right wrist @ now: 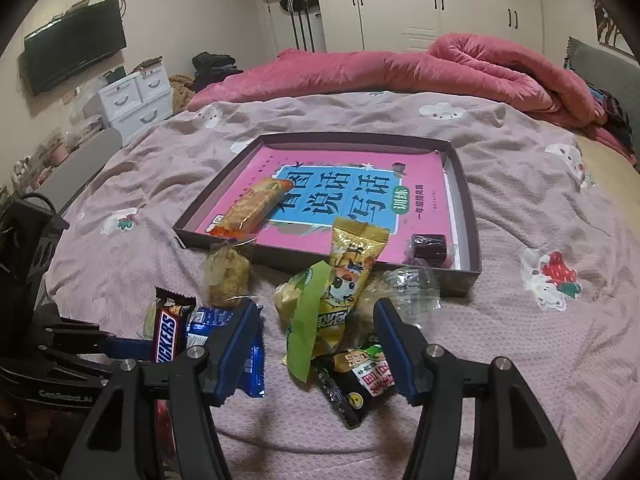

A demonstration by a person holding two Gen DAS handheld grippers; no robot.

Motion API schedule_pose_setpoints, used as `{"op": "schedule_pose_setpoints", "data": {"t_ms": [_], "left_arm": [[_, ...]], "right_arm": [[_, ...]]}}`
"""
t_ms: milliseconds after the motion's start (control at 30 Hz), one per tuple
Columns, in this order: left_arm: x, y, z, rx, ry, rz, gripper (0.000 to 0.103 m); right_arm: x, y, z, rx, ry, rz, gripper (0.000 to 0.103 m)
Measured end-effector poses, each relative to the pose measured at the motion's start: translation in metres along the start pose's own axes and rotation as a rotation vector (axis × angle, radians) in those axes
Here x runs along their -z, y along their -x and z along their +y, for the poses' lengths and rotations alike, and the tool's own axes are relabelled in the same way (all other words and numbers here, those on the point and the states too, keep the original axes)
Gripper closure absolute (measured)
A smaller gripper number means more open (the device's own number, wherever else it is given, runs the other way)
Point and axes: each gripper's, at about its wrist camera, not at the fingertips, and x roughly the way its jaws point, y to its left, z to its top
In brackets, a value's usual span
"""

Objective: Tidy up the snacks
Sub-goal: 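Grasp the Snickers bar with left tool while right tool moves toward the green packet, then lift the Snickers bar with left tool while right tool grasps the green packet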

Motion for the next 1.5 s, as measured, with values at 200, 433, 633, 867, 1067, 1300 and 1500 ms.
{"op": "schedule_pose_setpoints", "data": {"t_ms": [200, 433, 633, 867, 1067, 1300, 1500], "left_arm": [[-0.006, -0.007, 0.000, -0.018, 0.006, -0.003, 0.063], [-0.009, -0.007, 0.006, -0.013, 0.024, -0.017, 0.071], [-0.009, -0.008, 0.008, -0.014, 0.024, -0.017, 0.072], [-0.009, -0.010, 0.009, -0.008, 0.031, -0.008, 0.072], [-0.013, -0.014, 0.006, -0.016, 0.027, -0.006, 0.072], [-0.015, -0.019, 0.004, -0.014, 0.010, -0.007, 0.073], [-0.013, -0.012, 0.004, 0.023, -0.012, -0.023, 0.073]], "right_arm": [[-0.001, -0.011, 0.006, -0.025, 0.024, 0.013, 0.043], [-0.004, -0.027, 0.019, -0.046, 0.086, 0.034, 0.056], [-0.007, -0.043, 0.030, -0.046, 0.129, 0.062, 0.064], [-0.009, -0.062, 0.033, -0.004, 0.141, 0.110, 0.064], [-0.011, -0.074, 0.031, 0.041, 0.156, 0.115, 0.074], [-0.008, -0.065, 0.030, 0.018, 0.156, 0.077, 0.081], [-0.008, -0.037, 0.022, -0.012, 0.120, 0.019, 0.097]]}}
